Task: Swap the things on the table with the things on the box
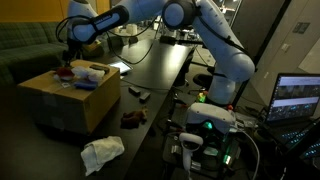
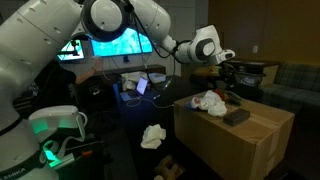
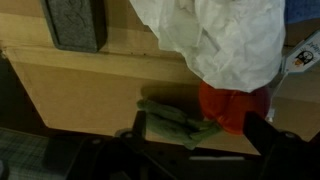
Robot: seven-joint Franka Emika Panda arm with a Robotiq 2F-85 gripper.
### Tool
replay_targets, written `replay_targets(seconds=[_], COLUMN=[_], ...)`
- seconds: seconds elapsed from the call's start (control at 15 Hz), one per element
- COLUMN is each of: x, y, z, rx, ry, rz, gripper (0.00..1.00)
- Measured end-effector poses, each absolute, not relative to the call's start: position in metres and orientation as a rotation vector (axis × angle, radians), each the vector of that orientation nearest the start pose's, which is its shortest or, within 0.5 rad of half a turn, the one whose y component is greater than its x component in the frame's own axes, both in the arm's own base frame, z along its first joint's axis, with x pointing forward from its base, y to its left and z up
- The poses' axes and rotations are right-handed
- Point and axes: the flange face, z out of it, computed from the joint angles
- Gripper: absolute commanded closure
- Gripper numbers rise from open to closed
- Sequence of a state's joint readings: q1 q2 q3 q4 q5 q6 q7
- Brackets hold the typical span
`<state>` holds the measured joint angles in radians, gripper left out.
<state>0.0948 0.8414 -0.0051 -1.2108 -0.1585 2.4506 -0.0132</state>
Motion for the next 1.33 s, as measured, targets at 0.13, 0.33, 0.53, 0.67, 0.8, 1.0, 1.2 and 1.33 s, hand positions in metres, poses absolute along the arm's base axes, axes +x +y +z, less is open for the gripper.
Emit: replay_targets(seconds=[0.13,0.33,0.53,0.67,0.8,1.0,1.2,1.33], x=[0.789,0.788,0.787,0.785,0.784,0.783,0.782,0.782], y=[0.080,0.092,0.103,0.110,0.115,0.118,0.118,0.118], z=[0.311,0.309,0.309,0.306,0.298,0.282,0.263,0.254], rx=[-3.160,-3.138,-3.108,-3.092,-3.084,-3.085,-3.091,-3.093], ry=[-0.344,-0.356,-0.355,-0.355,-0.359,-0.362,-0.363,-0.362], rz=[-0.666,-0.672,-0.669,-0.659,-0.641,-0.607,-0.572,-0.556], gripper=[0.00,0.00,0.00,0.00,0.00,0.00,0.00,0.00])
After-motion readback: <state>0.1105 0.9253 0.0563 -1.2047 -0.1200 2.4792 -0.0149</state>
